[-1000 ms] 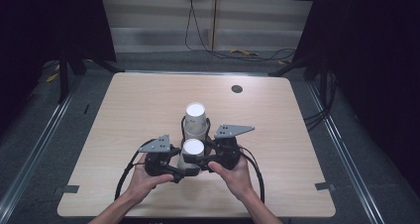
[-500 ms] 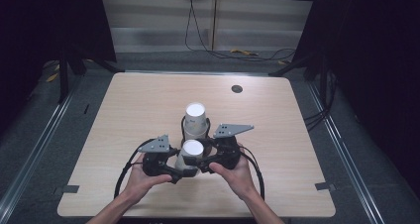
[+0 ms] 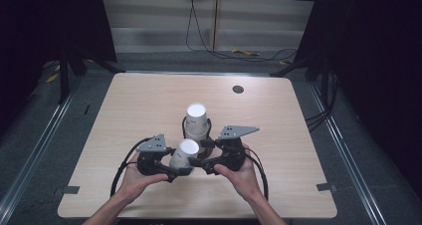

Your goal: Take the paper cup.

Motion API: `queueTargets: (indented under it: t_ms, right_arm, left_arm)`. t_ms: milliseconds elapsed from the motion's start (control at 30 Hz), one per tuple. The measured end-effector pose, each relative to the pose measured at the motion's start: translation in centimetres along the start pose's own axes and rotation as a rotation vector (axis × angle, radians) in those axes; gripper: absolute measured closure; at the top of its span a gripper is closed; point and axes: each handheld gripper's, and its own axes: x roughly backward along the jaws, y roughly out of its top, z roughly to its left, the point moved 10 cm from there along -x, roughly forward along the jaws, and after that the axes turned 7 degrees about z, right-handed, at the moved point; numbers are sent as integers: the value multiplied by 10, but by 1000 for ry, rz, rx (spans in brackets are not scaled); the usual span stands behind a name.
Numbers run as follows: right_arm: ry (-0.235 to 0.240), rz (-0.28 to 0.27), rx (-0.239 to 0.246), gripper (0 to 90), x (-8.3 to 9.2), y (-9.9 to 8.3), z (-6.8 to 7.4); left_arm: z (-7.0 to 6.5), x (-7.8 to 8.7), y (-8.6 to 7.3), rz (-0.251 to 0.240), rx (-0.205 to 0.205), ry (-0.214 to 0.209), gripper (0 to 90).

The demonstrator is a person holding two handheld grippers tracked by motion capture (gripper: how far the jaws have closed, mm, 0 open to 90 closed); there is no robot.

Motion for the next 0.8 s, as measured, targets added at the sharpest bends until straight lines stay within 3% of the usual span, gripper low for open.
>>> queueTargets:
  t_ms: [200,367,633,800]
  right_arm:
    - [-17,32,-6,213,7,-8,-7]
    - [-42,11,-14,229,15,-6,-13]
    - [-49,73,-25,210,14,-17,-19]
    - [-59,82,-27,229,12,-18,-21]
  left_arm:
    - [6,7,0,-13,35,-8,292]
    - [13,18,1,-2,45,0,292]
    - [13,24,-5,42,52,-8,294]
    - [15,23,-9,73,29,3,292]
